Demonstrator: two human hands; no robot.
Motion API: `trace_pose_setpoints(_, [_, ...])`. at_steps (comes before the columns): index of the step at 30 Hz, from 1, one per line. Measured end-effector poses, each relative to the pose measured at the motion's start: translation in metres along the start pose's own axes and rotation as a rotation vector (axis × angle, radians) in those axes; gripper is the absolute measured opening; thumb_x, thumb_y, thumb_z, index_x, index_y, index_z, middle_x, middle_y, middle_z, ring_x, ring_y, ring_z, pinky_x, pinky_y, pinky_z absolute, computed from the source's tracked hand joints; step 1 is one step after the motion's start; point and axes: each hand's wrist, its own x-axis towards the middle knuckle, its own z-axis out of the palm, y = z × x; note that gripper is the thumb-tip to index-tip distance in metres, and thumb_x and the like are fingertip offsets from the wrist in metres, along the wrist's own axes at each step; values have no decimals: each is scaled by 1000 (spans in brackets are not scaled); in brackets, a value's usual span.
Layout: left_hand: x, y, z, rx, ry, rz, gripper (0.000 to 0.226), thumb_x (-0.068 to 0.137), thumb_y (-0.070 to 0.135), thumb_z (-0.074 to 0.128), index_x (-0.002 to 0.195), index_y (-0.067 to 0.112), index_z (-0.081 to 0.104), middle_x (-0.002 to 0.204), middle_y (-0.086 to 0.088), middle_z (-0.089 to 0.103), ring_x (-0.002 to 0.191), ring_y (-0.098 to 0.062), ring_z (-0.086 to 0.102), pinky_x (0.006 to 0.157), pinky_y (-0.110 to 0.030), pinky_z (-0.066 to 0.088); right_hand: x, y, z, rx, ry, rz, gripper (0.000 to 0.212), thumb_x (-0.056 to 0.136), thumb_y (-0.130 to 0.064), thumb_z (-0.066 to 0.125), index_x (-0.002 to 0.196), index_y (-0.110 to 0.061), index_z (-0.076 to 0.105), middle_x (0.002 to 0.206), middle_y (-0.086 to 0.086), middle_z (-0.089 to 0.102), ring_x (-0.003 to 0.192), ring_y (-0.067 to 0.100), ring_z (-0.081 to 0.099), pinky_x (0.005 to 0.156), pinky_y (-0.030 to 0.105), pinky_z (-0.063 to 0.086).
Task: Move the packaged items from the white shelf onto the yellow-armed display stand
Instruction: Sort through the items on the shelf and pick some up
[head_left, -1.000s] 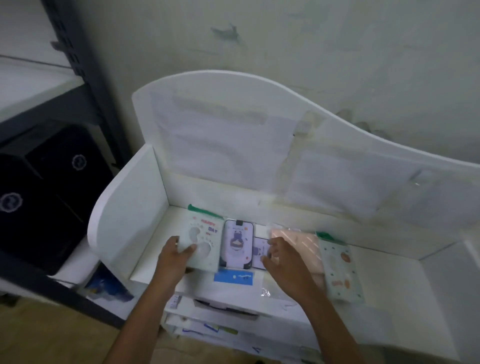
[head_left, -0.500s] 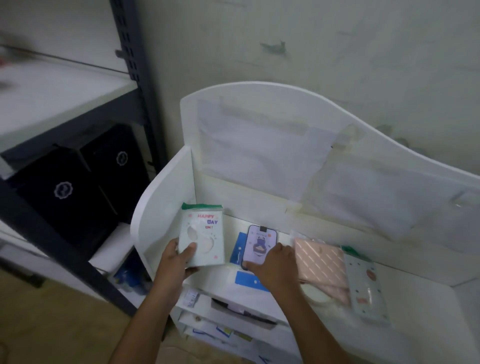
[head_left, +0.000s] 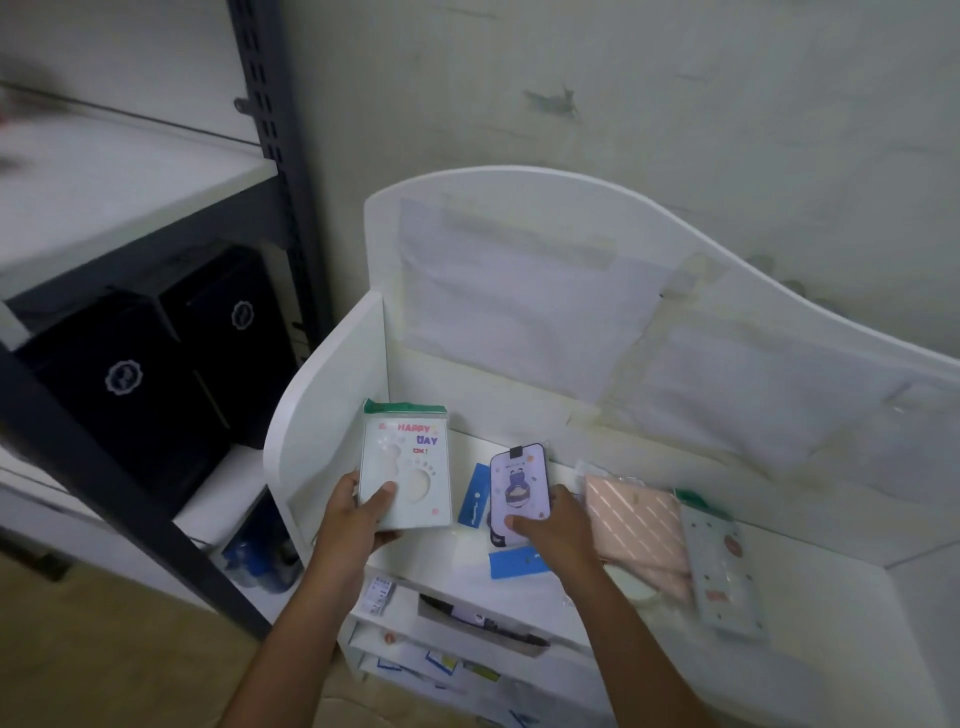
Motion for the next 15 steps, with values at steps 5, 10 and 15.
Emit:
trace_pose_setpoints(5, [-3,2,6,19,-22,12,33,96,12,59,128,9,52,121,-10,64,102,-22,65,63,-30,60,-12,4,-27,211,-141,31,45,68,5,79,100,-19,58,98,6,69,92,22,68,82,42,57])
trace_pose_setpoints(10, [-12,4,25,28,-64,20,21,97,11,58,117,9,56,116,-9,66,97,-21,66,62,-28,59,-21,16,-54,297,51,-25,41,68,4,81,101,-15,66,96,6,70,84,22,65,77,40,56])
trace_pose_setpoints(15, [-27,5,49,65,-126,45,19,97,11,57,117,10,56,114,-9,67,97,-22,66,67,-31,57,-37,25,-86,447,278,-111,25,76,7,74,95,-8,66,75,6,66,61,11,63,57,31,53])
